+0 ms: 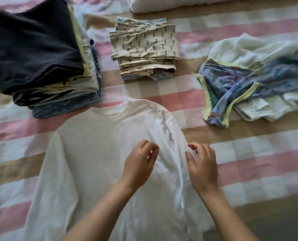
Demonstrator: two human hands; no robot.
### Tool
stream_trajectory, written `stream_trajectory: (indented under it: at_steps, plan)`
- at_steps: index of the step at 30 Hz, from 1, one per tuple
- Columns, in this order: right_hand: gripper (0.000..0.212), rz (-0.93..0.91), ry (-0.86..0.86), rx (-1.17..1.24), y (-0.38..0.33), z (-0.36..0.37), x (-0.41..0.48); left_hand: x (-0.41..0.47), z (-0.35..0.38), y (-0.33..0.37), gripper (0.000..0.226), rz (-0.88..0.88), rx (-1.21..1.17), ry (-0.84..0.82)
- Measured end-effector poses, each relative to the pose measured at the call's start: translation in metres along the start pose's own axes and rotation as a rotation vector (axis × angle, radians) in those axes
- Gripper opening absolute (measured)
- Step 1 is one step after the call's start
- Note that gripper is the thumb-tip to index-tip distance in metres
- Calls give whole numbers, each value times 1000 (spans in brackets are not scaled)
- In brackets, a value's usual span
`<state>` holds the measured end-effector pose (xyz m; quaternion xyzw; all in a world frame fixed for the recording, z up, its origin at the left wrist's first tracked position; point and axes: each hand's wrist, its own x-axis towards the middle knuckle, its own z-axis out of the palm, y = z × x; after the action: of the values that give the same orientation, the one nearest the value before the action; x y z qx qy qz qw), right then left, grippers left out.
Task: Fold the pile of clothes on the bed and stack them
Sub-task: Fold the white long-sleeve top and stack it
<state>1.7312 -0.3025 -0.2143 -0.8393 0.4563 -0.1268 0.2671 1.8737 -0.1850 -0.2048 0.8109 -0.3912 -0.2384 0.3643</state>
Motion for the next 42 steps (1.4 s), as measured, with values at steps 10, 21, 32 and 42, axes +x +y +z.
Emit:
stream_trajectory:
  at_steps: [10,21,32,42]
  plan:
    - [42,361,58,-165,41,-8,-104,-23,72,34,13,-203,-156,22]
    - [20,426,131,-110,57,-28,-96,78,52,30,32,144,513,-139]
    - [31,449,-5,-259,136,-82,0,126,58,22,22,145,633,-277]
    - [21,503,257,295,166,-120,25,142,62,39,20,146,421,-200]
